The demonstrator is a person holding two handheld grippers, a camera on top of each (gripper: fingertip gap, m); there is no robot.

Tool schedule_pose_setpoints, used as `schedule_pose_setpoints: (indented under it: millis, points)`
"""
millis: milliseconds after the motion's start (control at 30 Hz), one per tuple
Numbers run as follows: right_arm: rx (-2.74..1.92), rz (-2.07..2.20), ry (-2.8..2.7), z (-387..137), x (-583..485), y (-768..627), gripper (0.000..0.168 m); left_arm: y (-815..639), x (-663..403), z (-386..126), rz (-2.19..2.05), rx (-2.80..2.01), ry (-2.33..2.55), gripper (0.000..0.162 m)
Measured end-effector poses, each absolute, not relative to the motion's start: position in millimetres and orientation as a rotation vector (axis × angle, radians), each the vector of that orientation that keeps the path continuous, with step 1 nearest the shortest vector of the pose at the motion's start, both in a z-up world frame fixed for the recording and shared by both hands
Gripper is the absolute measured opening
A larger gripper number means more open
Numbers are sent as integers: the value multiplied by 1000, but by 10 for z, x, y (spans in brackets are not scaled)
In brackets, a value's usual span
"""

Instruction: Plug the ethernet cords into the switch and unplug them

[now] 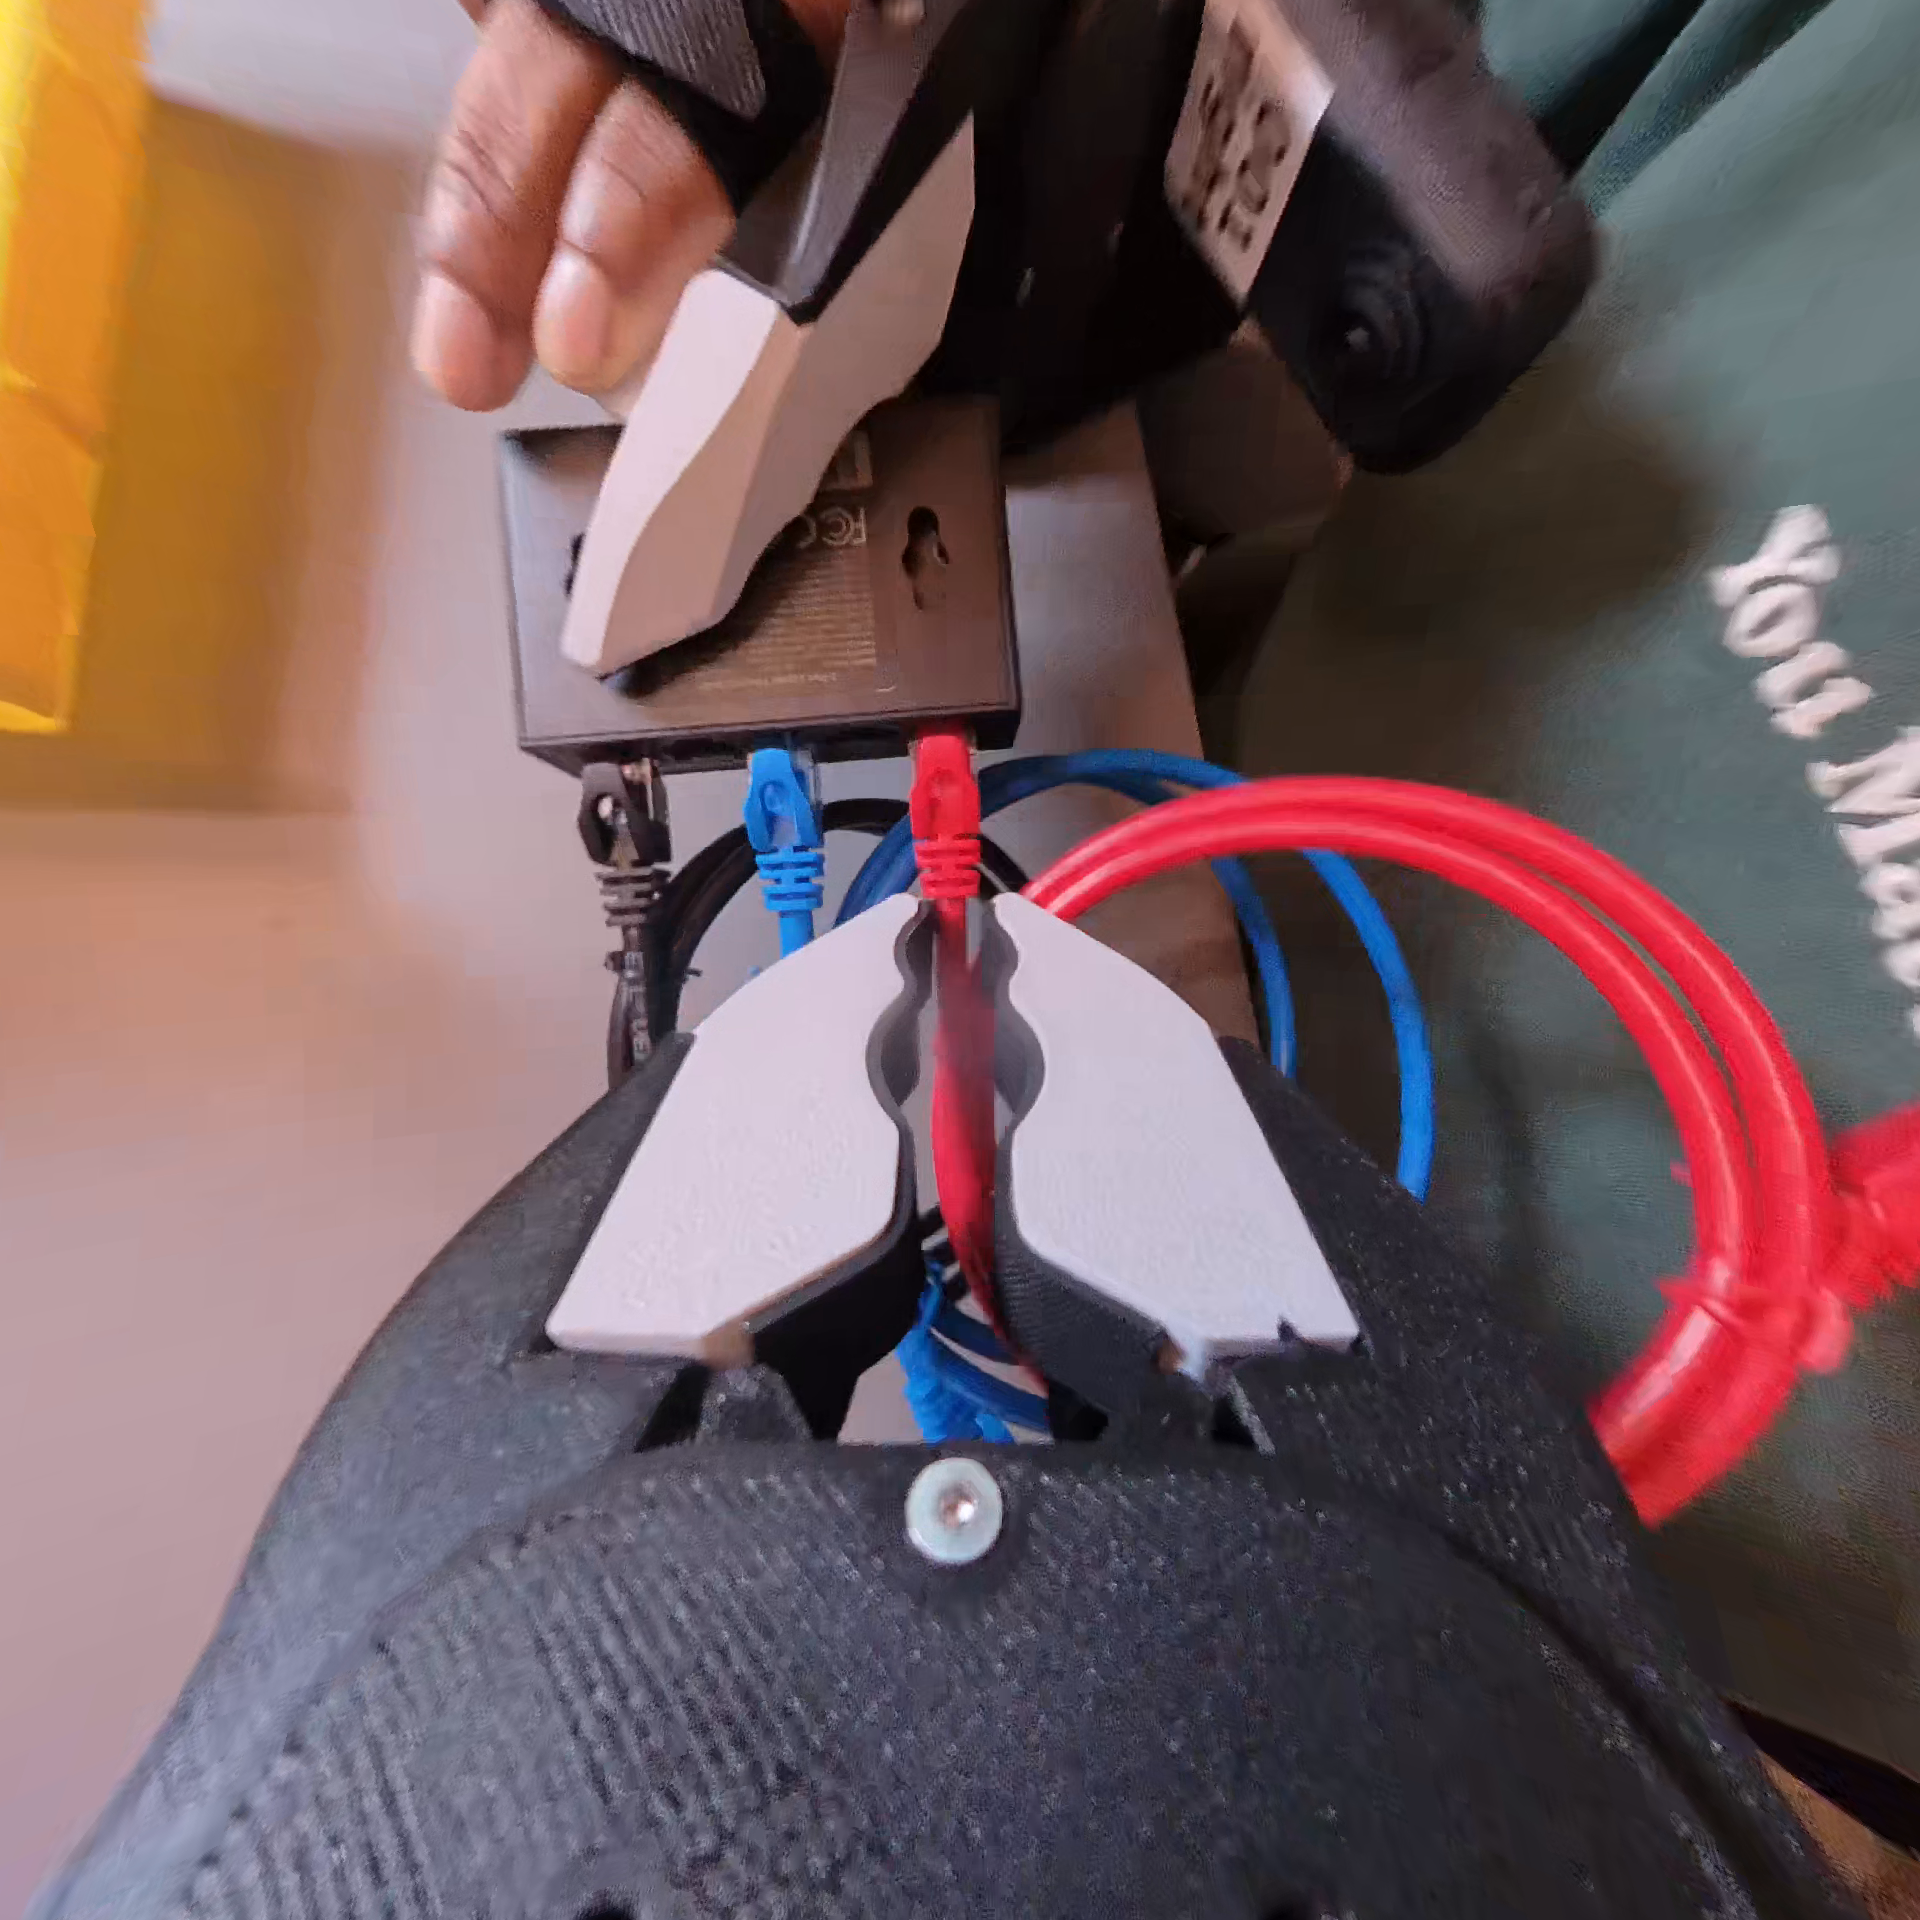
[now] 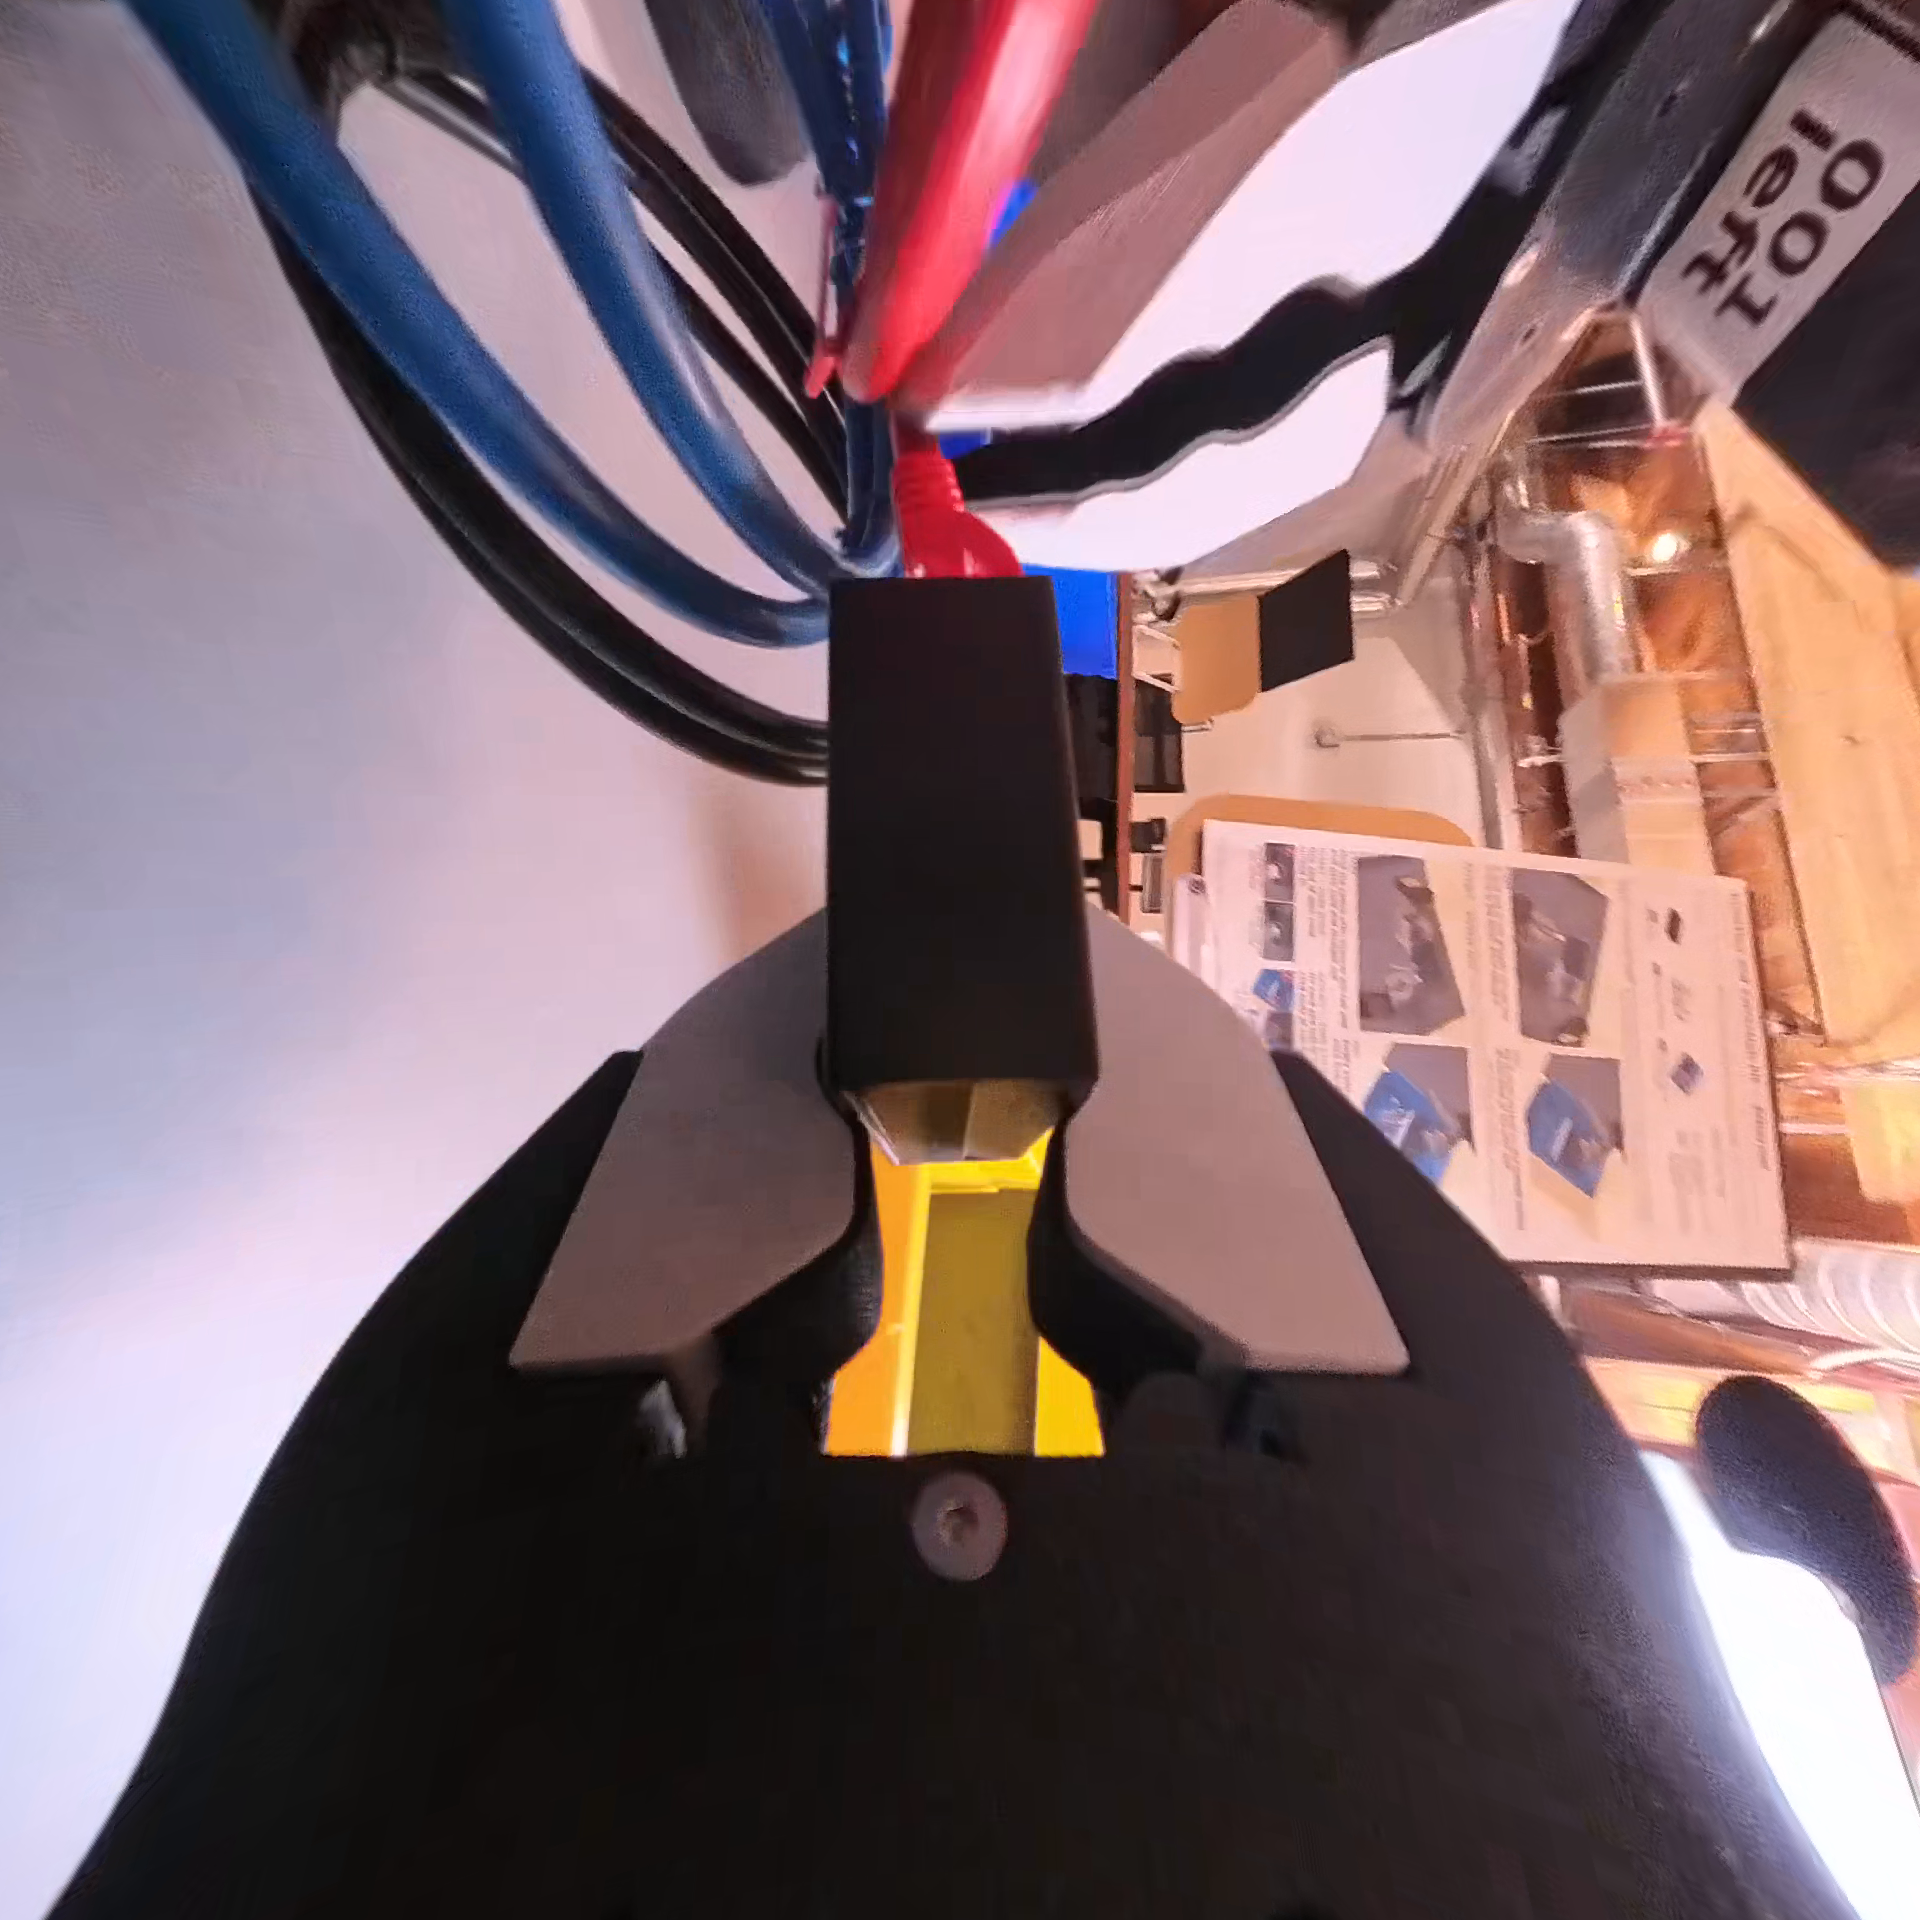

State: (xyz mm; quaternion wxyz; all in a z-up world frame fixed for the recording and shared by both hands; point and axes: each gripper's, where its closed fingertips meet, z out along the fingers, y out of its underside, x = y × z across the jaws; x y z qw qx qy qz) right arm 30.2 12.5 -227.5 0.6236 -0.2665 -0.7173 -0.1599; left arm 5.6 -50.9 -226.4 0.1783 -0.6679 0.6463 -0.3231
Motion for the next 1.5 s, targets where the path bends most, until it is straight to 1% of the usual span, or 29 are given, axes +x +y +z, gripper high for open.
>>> schedule_pose_setpoints:
  millis: [33, 100, 167, 200, 267, 333, 433, 500, 567, 600, 633, 700, 833, 867, 900, 933, 1000, 1067, 1167, 1233, 1267, 1333, 1367, 1400, 1433, 1500]
  points:
    - [-605, -394, -1638, -2244, 325, 132, 30, -470, 21, -2135, -927, -1861, 1785, 13]
    - [-633, -408, -1608, -2207, 399, 160, 30, -243, -112, -1811, -890, -1753, 1589, 23]
    - [-674, -452, -1545, -2102, 517, 231, 30, -51, -386, -1571, -930, -1705, 1337, 27]
    - [-699, -474, -1503, -2021, 586, 279, 30, 32, -553, -1531, -964, -1702, 1204, 29]
    - [-734, -540, -1415, -1841, 731, 390, 30, 156, -857, -1583, -1100, -1709, 911, 31]
    - [-752, -614, -1344, -1671, 842, 504, 30, 196, -1005, -1722, -1361, -1699, 601, 36]
    - [-749, -676, -1267, -1453, 857, 602, 30, 190, -871, -1974, -1623, -1675, 332, 56]
    - [-725, -700, -1238, -1340, 788, 607, 30, 130, -643, -1903, -1693, -1622, 335, 76]
    - [-682, -704, -1240, -1289, 680, 559, 31, 207, -495, -1783, -1663, -1604, 341, 90]
    - [-663, -705, -1250, -1286, 627, 527, 31, 269, -487, -1695, -1656, -1578, 358, 94]
    - [-654, -707, -1255, -1284, 594, 504, 31, 326, -526, -1592, -1677, -1540, 373, 93]
    - [-649, -706, -1260, -1287, 589, 471, 31, 341, -630, -1476, -1750, -1483, 451, 84]
    - [-633, -716, -1260, -1309, 679, 416, 30, 419, -798, -1682, -1802, -1566, 447, 76]
    - [-625, -722, -1272, -1342, 680, 407, 30, 456, -845, -1638, -1849, -1529, 392, 76]
    - [-614, -725, -1290, -1385, 670, 401, 30, 465, -864, -1576, -1904, -1494, 360, 72]
    - [-594, -727, -1306, -1425, 653, 387, 30, 453, -849, -1534, -1934, -1480, 369, 81]
    - [-558, -725, -1345, -1504, 611, 355, 30, 425, -765, -1535, -1918, -1502, 439, 90]
    - [-518, -731, -1380, -1554, 574, 324, 31, 374, -671, -1553, -1973, -1527, 488, 97]
    - [-486, -726, -1408, -1579, 523, 291, 31, 217, -384, -1839, -1916, -1684, 688, 107]
    - [-474, -724, -1406, -1543, 506, 284, 31, 74, -220, -1984, -1916, -1731, 816, 109]
    - [-472, -724, -1400, -1513, 510, 284, 31, 11, -171, -2003, -1942, -1727, 849, 105]
    - [-473, -728, -1380, -1451, 538, 289, 32, -113, -147, -1976, -1998, -1691, 913, 77]
    - [-475, -730, -1371, -1434, 554, 291, 32, -145, -157, -1955, -1992, -1668, 939, 61]
    - [-482, -737, -1366, -1428, 571, 298, 32, -159, -172, -1931, -1967, -1645, 963, 40]
    - [-490, -731, -1362, -1435, 579, 298, 33, -150, -182, -1935, -1910, -1657, 986, 31]
    - [-509, -727, -1360, -1482, 592, 305, 33, -103, -206, -1986, -1721, -1724, 1065, 25]
